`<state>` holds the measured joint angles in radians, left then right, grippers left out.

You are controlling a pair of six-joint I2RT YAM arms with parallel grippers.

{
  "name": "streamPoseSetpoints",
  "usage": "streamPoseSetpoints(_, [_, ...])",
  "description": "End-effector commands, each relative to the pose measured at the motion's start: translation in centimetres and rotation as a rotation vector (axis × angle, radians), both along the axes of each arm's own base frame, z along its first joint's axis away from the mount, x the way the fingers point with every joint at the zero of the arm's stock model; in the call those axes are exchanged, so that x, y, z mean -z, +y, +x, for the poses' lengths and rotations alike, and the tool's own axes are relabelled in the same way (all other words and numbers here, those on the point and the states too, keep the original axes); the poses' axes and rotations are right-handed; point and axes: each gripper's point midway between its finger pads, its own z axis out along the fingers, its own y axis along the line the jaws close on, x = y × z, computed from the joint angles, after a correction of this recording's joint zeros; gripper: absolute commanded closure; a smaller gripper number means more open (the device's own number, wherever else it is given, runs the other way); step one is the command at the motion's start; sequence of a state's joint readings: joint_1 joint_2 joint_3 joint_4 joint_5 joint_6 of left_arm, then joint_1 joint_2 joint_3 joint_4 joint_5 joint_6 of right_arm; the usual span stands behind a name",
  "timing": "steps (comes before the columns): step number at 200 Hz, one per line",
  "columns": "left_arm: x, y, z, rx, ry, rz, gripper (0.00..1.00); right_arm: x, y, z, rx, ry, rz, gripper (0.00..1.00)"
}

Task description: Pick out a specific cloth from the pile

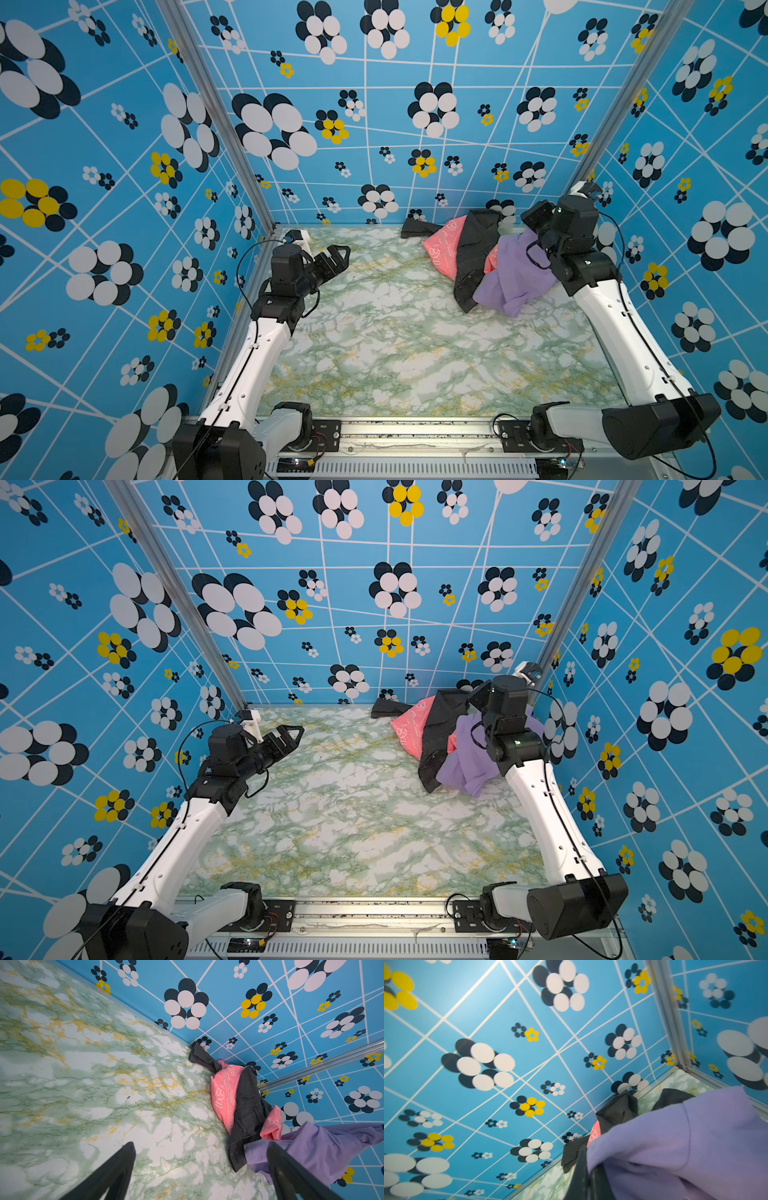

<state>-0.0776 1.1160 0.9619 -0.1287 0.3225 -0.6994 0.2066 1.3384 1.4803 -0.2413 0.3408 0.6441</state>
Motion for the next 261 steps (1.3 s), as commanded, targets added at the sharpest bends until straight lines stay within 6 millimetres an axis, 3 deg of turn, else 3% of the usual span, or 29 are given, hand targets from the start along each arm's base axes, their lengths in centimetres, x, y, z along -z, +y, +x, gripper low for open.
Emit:
streamPoseSetpoints(1, [-0.8, 0.1, 0.3, 0.011, -0.043, -0.008, 0.01, -3.4, 3.8, 0.3, -0.11, -0.048, -0.214, 1.0])
streamPoseSetpoints(9, [-0.9, 0.0, 0.4, 0.013, -0.049, -0.01, 0.01, -4.4, 5.5, 0.5, -0.156, -0.06, -0.257, 1.0])
streamPoseSetpoints(27, [-1.2, -0.1, 0.5, 0.019, -0.057, -0.009, 0.01, -4.6, 9.8, 0.9, -0.272, -0.053, -0.357, 1.0])
streamPoseSetpoints(56, [-1.2, -0.1, 0.5, 0.018, -0.057, -0.011, 0.01, -3.1, 16.7, 1.0, -0.453, -0.019, -0.497, 1.0])
streamPoseSetpoints(88, [-1.2, 0.1, 0.5, 0.007, -0.056, -0.009, 0.01, 1.0, 23.8, 0.2, -0.703, 0.068, -0.592, 1.0])
streamPoseSetpoints(124, [-1.2, 0.4, 0.3, -0.008, -0.054, 0.002, 0.01, 8.1, 30.1, -2.1, -0.998, 0.249, -0.635, 1.0])
streamPoseSetpoints(135, [-1.2, 0.4, 0.3, -0.01, -0.052, 0.004, 0.02, 10.3, 31.3, -3.1, -1.075, 0.32, -0.654, 0.86])
streamPoseSetpoints(145, [-1.2, 0.5, 0.3, -0.012, -0.052, 0.006, 0.02, 11.9, 31.7, -3.7, -1.118, 0.384, -0.67, 0.68])
streamPoseSetpoints(157, [-1.2, 0.5, 0.3, -0.013, -0.05, 0.007, 0.02, 13.2, 31.7, -4.0, -1.139, 0.447, -0.68, 0.54])
streamPoseSetpoints(181, [-1.4, 0.1, 0.4, 0.01, -0.041, 0.014, 0.03, 13.7, 30.8, -4.0, -1.114, 0.493, -0.709, 0.39])
streamPoseSetpoints(185, [-1.3, -0.1, 0.4, 0.019, -0.036, 0.018, 0.03, 13.6, 30.6, -3.9, -1.106, 0.493, -0.712, 0.33])
streamPoseSetpoints(198, [-1.4, -0.8, 0.6, 0.053, -0.026, 0.035, 0.04, 13.2, 30.0, -3.5, -1.081, 0.482, -0.708, 0.3])
streamPoseSetpoints(204, [-1.4, -1.3, 0.7, 0.071, -0.021, 0.046, 0.04, 12.9, 29.6, -3.3, -1.065, 0.479, -0.7, 0.23])
streamPoseSetpoints(220, [-1.4, -2.8, 0.8, 0.126, -0.018, 0.08, 0.05, 12.2, 28.6, -2.7, -1.027, 0.464, -0.669, 0.21])
streamPoseSetpoints(241, [-1.0, -5.4, 0.8, 0.216, 0.001, 0.127, 0.06, 11.3, 26.5, -1.6, -0.955, 0.444, -0.619, 0.19])
streamPoseSetpoints(261, [0.2, -8.2, 0.7, 0.302, 0.045, 0.177, 0.06, 10.4, 24.0, -0.7, -0.865, 0.418, -0.564, 0.09])
